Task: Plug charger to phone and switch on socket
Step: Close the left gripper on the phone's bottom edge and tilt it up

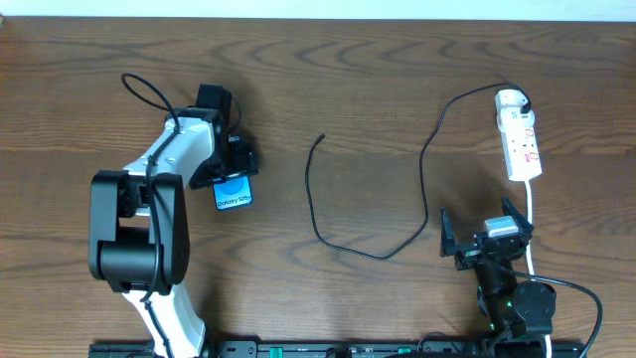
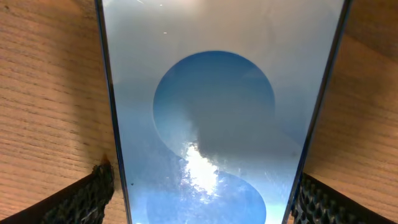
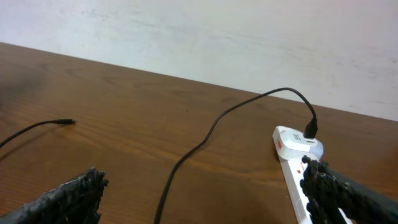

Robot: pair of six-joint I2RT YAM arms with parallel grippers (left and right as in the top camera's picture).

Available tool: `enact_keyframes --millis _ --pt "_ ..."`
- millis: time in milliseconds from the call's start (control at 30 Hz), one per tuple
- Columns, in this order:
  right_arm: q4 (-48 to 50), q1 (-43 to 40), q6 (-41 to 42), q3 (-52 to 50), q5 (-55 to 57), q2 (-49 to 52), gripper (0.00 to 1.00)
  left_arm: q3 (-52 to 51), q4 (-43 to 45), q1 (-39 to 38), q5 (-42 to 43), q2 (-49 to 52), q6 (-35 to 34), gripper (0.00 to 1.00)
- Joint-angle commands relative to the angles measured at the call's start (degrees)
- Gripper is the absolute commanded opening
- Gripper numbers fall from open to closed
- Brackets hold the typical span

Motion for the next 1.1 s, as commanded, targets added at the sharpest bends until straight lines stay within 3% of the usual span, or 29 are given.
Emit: enact_keyframes --millis 0,1067 --pt "-0.1 -0.5 -0.6 -0.2 0.2 -0.3 0.99 -0.7 0.5 -2.1 1.0 2.8 -1.1 0.91" --pt "-0.1 -0.5 -0.6 -0.2 0.2 -0.3 0.99 -0.7 3.7 -2.2 -1.5 2.9 -3.3 0.88"
